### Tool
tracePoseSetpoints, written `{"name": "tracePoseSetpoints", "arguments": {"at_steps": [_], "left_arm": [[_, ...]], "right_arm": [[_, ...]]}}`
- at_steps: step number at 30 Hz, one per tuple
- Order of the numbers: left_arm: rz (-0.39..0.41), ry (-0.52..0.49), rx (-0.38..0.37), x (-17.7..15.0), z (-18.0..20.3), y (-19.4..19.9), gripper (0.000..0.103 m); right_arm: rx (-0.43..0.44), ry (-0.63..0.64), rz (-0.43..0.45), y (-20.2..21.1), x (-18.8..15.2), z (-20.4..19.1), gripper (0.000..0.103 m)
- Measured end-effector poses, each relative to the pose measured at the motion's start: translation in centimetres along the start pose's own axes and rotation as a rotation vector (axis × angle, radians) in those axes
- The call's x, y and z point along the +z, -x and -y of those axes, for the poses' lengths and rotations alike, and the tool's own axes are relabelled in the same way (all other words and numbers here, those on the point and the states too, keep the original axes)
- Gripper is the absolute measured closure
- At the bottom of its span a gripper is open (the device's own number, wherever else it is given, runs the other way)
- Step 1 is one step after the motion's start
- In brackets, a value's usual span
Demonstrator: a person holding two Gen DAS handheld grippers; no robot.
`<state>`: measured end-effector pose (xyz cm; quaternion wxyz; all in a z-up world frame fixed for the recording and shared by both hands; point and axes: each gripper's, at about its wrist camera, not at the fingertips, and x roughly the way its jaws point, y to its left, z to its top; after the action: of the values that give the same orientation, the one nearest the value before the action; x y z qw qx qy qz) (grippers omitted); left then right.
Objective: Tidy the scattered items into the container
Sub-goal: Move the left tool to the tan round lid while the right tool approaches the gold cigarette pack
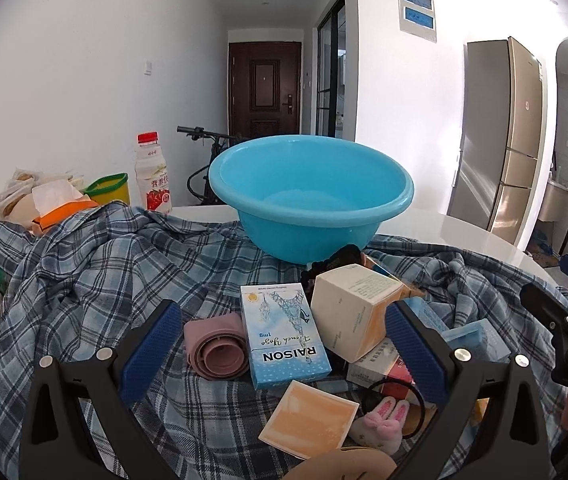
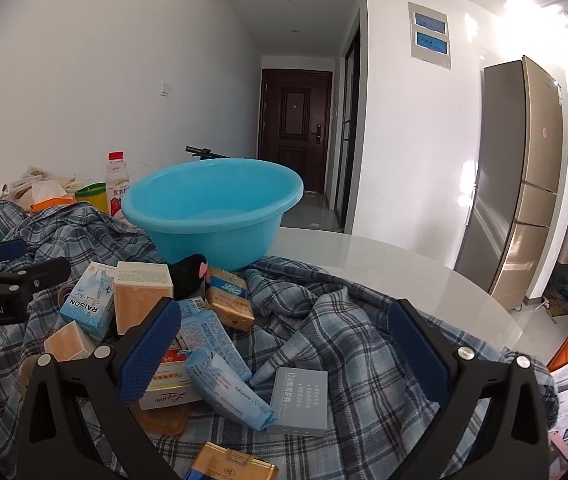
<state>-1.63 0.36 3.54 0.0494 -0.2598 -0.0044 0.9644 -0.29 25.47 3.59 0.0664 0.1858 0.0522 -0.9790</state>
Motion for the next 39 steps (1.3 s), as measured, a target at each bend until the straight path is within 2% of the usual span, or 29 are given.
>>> {"name": "tracePoseSetpoints", "arguments": {"at_steps": [4,9,14,19,21,26,31,39], "left_arm": [[-0.085,0.006,-0.005,2.5,-0.5,-0.2,0.000],[-0.099,-0.051,-0.008,5.1,0.2,0.0,0.000],[-0.106,-0.064,0.011,8.2,0.6,-0.3,0.000],[-0.169,-0.027,-0.047,11.4,0.2,-1.2,0.000],[-0.192,-0.009,-0.048,12.2,0.0,-1.6,0.000],[-0.243,-0.037,-0.023,13.1,0.4,-2.9,0.000],[-0.240,-0.094,0.008,13.1,1.2,-3.1,0.000],[-0.255,-0.112,-0.023,12.8,1.4,-3.2,0.000]], "right_arm": [[0.053,-0.012,-0.043,0.0,2.8,0.8,0.000],[0.056,-0.013,-0.091,-0.8,6.0,1.2,0.000],[0.066,-0.019,-0.140,-2.1,9.1,1.6,0.000],[0.063,-0.010,-0.211,-3.6,11.5,1.9,0.000],[0.072,-0.005,-0.245,-4.3,12.0,1.8,0.000],[0.095,0.016,-0.291,-5.3,12.8,1.4,0.000],[0.110,0.008,-0.308,-5.9,13.5,1.5,0.000],[0.120,0.001,-0.321,-6.0,13.3,1.5,0.000]]}}
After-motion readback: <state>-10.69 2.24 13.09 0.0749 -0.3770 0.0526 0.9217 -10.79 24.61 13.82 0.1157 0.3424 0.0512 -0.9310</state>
